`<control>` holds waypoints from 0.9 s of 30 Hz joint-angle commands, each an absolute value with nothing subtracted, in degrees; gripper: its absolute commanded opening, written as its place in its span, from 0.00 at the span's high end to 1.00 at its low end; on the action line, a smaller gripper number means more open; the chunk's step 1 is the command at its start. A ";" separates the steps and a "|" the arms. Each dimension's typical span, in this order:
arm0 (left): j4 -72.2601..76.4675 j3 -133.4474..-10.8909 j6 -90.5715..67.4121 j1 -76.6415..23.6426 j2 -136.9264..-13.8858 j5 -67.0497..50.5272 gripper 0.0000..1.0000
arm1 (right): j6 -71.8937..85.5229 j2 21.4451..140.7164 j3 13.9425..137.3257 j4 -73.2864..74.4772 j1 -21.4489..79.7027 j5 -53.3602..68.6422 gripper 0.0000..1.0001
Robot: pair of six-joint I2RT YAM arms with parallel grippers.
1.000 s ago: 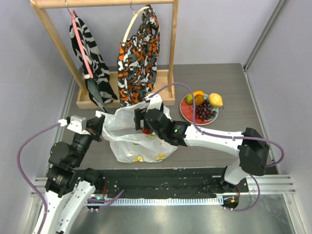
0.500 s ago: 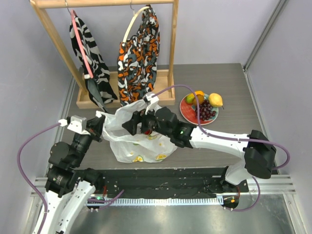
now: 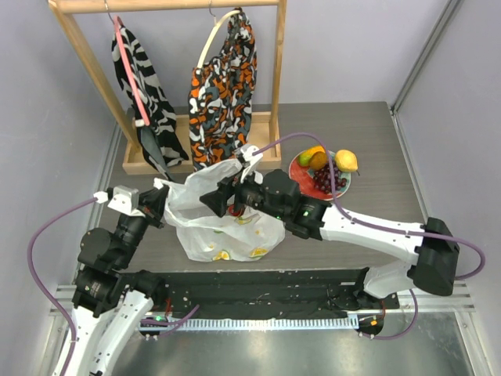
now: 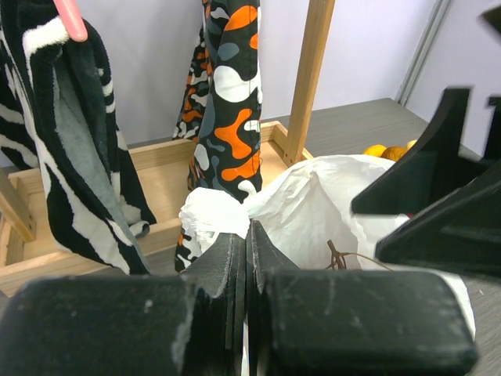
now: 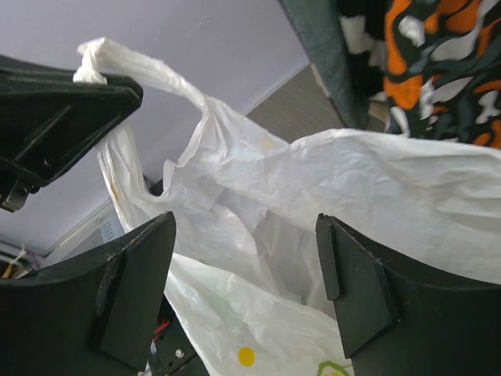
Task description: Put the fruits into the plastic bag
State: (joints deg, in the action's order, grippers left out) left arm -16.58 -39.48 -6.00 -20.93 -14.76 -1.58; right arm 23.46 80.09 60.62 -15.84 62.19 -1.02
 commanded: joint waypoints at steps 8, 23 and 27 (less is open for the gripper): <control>-15.82 -39.81 -6.50 -20.92 -15.56 -2.64 1.00 | 17.31 71.02 67.94 -5.10 51.09 -10.02 0.19; -15.73 -40.16 -7.29 -20.92 -17.49 -3.69 1.00 | 21.71 67.23 66.62 9.40 27.35 -11.26 0.24; -15.82 -40.25 -7.91 -20.92 -18.72 -5.27 1.00 | 22.85 71.71 66.89 10.55 21.46 -9.05 0.25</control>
State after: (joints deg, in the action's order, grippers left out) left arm -16.99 -39.48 -7.09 -20.93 -17.21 -2.96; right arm 21.10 68.18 66.54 8.49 25.15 -11.18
